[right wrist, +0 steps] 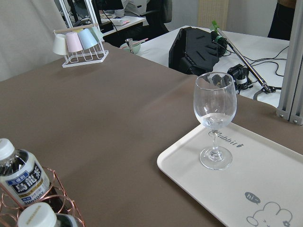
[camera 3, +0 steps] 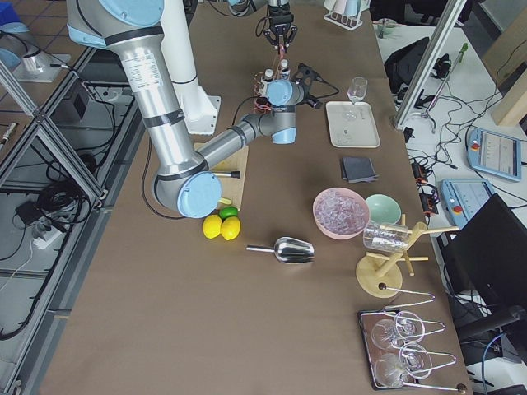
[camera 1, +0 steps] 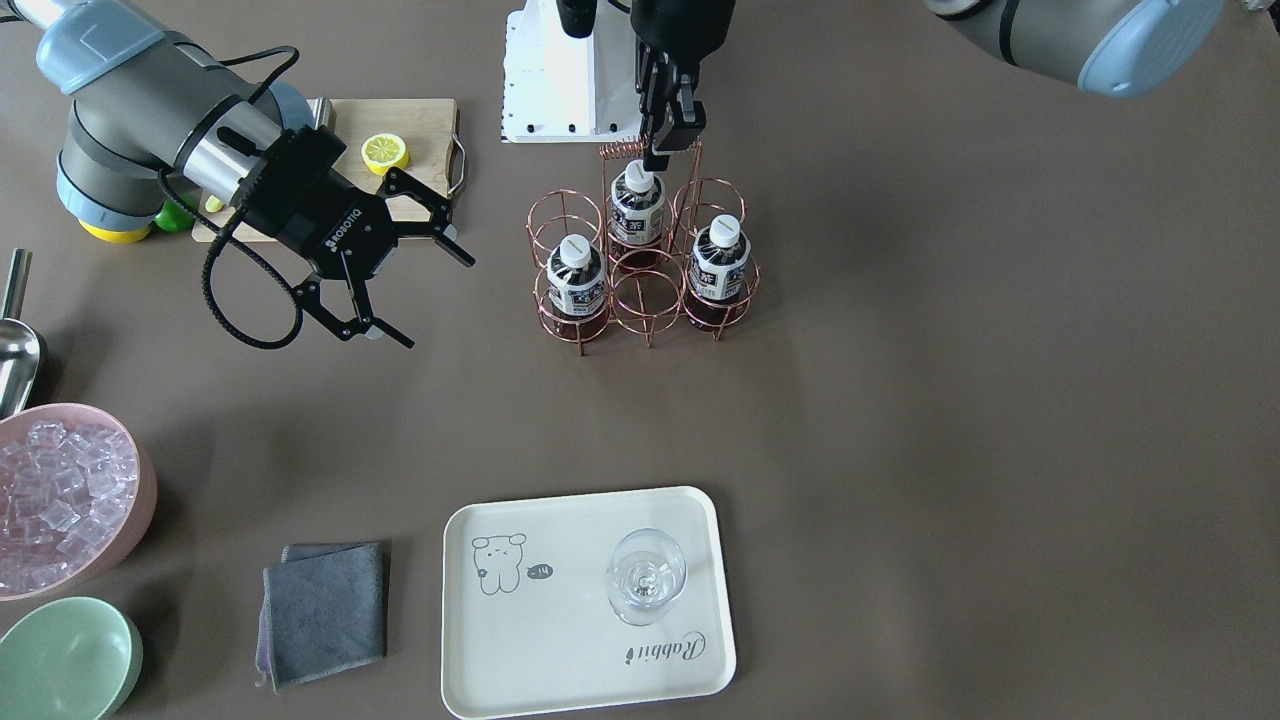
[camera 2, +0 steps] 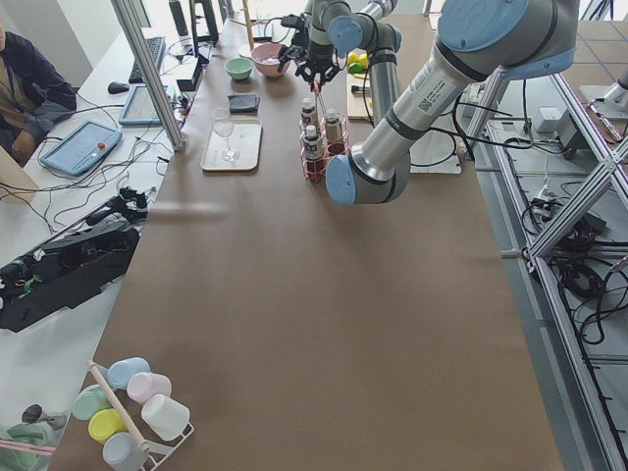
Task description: Take tea from basket to plate
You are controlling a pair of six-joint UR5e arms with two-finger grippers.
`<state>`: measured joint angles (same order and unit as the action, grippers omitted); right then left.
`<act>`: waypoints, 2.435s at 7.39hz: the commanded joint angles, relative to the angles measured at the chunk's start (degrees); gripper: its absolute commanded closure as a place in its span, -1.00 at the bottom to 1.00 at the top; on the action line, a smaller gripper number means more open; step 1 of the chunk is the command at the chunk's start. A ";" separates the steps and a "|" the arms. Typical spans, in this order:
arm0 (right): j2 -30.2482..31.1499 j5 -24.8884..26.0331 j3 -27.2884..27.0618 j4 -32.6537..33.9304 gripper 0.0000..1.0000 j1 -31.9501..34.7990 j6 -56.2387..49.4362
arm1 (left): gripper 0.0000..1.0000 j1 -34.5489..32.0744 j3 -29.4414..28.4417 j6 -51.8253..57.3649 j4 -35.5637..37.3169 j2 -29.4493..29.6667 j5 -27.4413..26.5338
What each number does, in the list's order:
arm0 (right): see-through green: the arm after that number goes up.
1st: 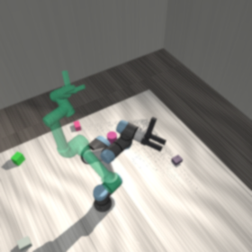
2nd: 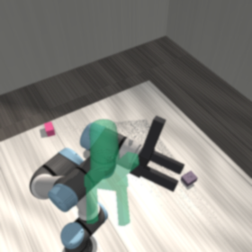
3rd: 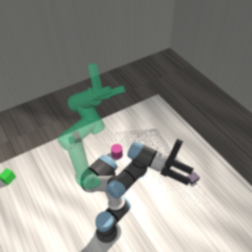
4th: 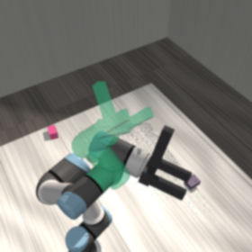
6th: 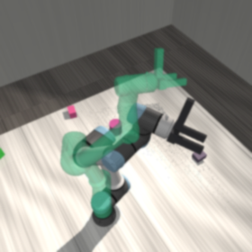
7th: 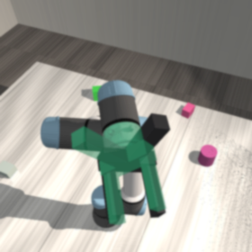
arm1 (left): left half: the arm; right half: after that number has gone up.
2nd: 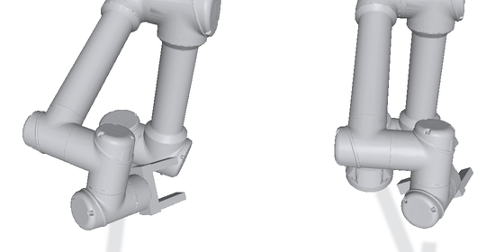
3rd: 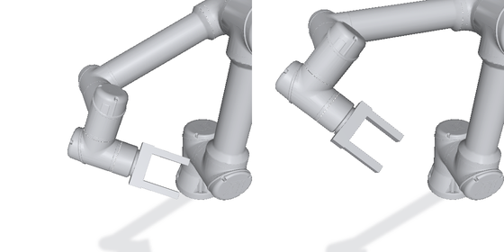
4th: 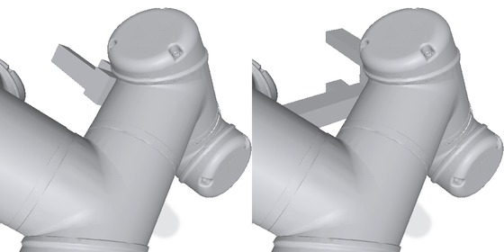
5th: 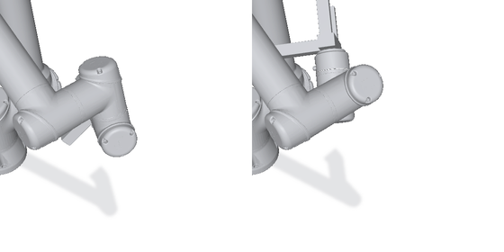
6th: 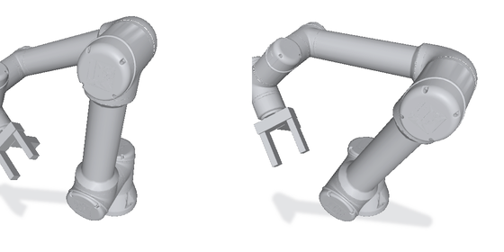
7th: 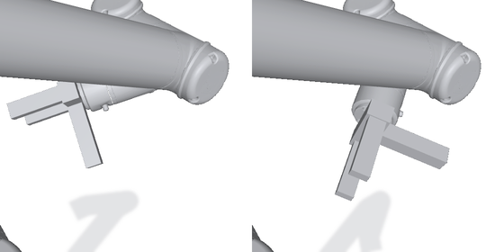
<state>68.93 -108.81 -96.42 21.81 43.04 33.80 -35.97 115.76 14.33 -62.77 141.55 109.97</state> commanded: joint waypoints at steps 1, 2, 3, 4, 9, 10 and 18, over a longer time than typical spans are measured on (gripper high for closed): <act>-0.63 4.47 1.24 -2.56 -0.99 -3.30 0.30 | 1.00 0.46 -0.10 -0.26 -0.60 -0.40 -0.54; -1.42 6.40 1.24 -2.39 -0.99 -5.14 2.13 | 1.00 0.37 0.25 -0.18 -0.51 -0.75 -0.54; -1.86 9.81 0.97 -1.86 -0.99 -7.86 2.32 | 1.00 0.28 0.77 -0.18 -0.51 -0.84 -0.54; -1.87 11.50 0.54 -1.77 -0.98 -9.36 2.41 | 1.00 0.19 1.39 -0.18 -0.51 -1.45 -0.54; -2.39 20.54 -3.86 4.12 -0.98 -16.30 2.68 | 1.00 0.02 2.71 -0.18 -0.51 -2.51 -0.45; -3.00 21.53 -3.51 4.21 -0.98 -17.10 2.59 | 1.00 0.02 2.63 -0.18 -0.51 -2.51 -0.45; -7.32 24.17 2.29 4.91 0.99 -17.55 -2.60 | 1.00 -0.07 3.15 -0.18 -0.42 -2.59 -0.37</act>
<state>61.78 -84.59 -94.68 26.75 25.44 32.23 -35.98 118.82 14.15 -63.19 138.97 109.59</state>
